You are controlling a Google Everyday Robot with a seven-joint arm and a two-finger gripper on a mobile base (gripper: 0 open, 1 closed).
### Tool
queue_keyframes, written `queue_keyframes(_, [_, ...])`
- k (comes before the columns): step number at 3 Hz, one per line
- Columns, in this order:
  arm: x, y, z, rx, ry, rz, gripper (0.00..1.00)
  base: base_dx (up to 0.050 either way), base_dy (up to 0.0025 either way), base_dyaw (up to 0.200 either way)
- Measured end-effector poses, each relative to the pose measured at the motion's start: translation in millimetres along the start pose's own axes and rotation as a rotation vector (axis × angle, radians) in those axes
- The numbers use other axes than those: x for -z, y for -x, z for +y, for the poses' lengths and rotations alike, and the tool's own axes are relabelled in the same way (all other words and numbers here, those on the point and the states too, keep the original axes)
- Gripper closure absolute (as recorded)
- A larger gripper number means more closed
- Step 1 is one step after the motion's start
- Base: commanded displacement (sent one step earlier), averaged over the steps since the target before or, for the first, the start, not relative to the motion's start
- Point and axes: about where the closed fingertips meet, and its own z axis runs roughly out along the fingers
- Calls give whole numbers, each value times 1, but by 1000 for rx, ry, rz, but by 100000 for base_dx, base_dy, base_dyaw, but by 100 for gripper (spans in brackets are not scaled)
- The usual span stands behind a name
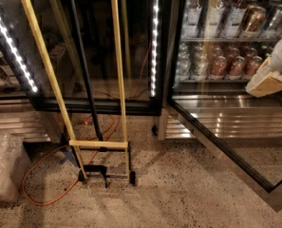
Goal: Close left fridge door
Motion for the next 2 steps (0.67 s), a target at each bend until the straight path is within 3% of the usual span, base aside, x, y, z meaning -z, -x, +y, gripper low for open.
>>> queue_keyframes(2, [0,0,0,0,0,0,100,4858,-4,106])
